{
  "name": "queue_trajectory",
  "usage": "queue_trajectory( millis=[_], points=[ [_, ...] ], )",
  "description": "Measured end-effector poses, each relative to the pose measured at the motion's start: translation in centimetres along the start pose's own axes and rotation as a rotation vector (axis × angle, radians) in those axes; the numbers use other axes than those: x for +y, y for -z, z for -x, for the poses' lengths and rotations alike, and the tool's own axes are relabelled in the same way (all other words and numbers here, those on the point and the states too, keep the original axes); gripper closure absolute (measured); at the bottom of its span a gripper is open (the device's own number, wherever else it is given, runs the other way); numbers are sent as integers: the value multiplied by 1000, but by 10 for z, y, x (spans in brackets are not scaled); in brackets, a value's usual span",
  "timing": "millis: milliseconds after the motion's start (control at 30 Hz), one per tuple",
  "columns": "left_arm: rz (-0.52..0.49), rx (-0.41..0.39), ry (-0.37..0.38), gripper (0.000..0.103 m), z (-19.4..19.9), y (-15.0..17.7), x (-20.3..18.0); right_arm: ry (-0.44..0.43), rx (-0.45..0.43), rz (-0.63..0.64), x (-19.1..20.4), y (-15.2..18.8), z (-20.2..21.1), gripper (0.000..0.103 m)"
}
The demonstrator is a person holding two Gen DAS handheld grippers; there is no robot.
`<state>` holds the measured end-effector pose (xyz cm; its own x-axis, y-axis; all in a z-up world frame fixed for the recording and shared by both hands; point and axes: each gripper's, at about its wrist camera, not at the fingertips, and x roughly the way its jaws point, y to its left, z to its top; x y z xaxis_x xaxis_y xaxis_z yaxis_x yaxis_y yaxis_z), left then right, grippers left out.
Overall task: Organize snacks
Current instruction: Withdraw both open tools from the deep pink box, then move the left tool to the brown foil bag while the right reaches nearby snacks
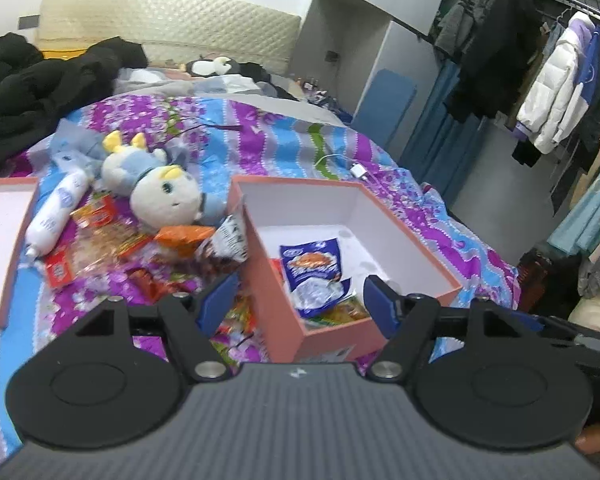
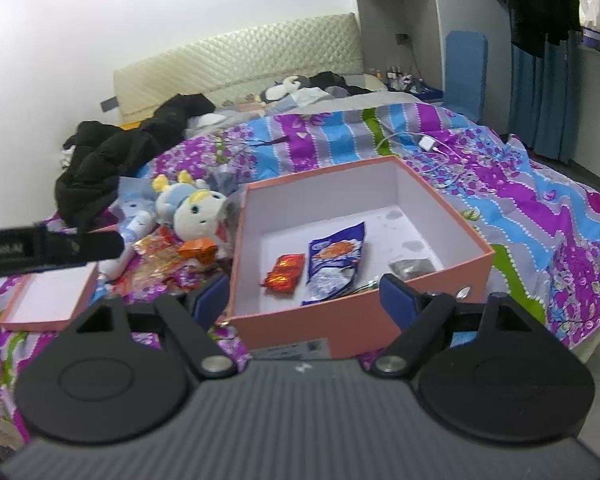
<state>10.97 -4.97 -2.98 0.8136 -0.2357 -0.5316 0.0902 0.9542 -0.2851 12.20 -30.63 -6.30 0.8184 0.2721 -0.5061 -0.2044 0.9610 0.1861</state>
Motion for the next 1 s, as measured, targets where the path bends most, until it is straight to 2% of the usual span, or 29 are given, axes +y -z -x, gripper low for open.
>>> queue_trajectory(
  millis=[267, 533, 833, 1000],
  points=[
    [62, 15, -80, 27, 28, 36, 25, -66, -4, 27, 29, 25, 19, 20],
    [115, 37, -118, 27, 47, 62, 47, -153, 30, 105, 72, 54, 27, 20],
    [158, 63, -137, 27, 35, 70, 67, -136, 32, 117, 77, 60, 18, 20],
    [168, 88, -146, 27, 18, 71, 75, -115, 11, 177, 84, 66, 9, 20]
  ],
)
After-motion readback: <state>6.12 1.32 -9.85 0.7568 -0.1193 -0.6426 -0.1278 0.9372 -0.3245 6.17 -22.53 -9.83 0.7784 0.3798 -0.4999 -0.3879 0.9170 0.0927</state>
